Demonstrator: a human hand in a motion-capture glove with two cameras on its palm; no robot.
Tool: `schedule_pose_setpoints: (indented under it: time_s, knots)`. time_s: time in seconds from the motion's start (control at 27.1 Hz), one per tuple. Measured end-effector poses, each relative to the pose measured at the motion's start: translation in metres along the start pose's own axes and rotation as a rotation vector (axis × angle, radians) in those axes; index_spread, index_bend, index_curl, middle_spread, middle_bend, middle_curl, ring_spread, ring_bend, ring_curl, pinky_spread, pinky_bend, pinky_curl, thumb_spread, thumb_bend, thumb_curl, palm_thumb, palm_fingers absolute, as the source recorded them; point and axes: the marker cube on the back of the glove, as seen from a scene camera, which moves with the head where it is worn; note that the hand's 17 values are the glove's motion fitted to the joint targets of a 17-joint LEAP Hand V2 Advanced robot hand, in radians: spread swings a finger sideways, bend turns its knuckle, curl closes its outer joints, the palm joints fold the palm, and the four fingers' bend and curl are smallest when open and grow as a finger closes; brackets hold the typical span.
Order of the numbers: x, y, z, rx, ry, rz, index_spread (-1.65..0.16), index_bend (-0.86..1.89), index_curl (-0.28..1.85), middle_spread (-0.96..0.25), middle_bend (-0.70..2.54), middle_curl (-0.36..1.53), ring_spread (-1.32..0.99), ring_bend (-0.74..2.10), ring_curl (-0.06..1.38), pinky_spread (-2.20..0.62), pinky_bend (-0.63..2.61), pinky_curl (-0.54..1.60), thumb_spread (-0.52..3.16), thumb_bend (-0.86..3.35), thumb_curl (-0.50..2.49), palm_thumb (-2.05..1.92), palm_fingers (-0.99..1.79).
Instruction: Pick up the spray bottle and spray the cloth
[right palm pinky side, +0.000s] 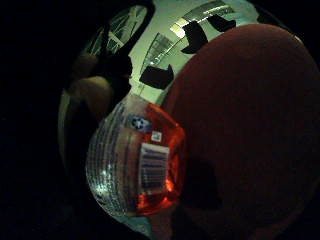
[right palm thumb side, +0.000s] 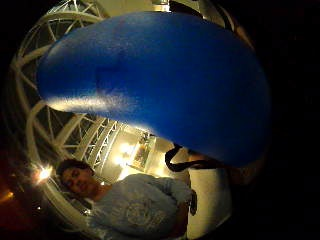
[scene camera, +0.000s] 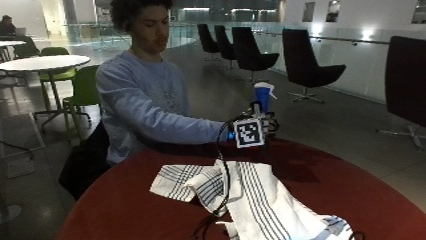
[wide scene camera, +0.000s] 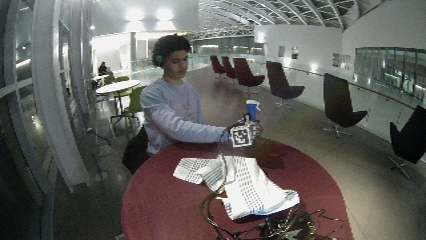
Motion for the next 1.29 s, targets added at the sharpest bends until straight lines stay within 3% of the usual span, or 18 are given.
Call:
schedule_pose_setpoints:
  time_s: [0.18,0.33,0.63,0.92,1.11,1.29]
  knots:
    - [-0.012,0.004,-0.025,0.037,0.028,-0.010,-0.25,0.14,0.36,-0.07,0.27,0.46,-0.06,0.34,0.40,0.16,0.16,0.29,0.97,-0.04,0.49,0.76,0.88]
    - [-0.030,0.041,-0.066,-0.069,0.117,-0.010,-0.25,0.13,0.35,-0.07,0.26,0.46,-0.05,0.34,0.39,0.16,0.16,0.28,0.98,-0.04,0.47,0.75,0.86]
    - [-0.037,0.107,-0.173,0.096,0.586,-0.003,-0.26,0.10,0.32,-0.06,0.28,0.46,-0.05,0.37,0.39,0.17,0.17,0.29,1.01,-0.02,0.46,0.76,0.82]
    - [-0.015,0.220,-0.323,0.153,1.121,0.143,-0.27,0.12,0.31,-0.05,0.31,0.46,-0.04,0.39,0.39,0.17,0.17,0.29,1.03,-0.02,0.45,0.75,0.83]
    - [0.002,0.274,-0.379,0.203,1.183,0.276,-0.28,0.13,0.30,-0.05,0.32,0.46,-0.03,0.40,0.39,0.17,0.16,0.28,1.04,-0.02,0.44,0.74,0.84]
    - [0.017,0.296,-0.409,0.243,1.198,0.309,-0.28,0.15,0.31,-0.05,0.34,0.46,-0.03,0.40,0.39,0.18,0.13,0.26,1.06,-0.02,0.43,0.74,0.83]
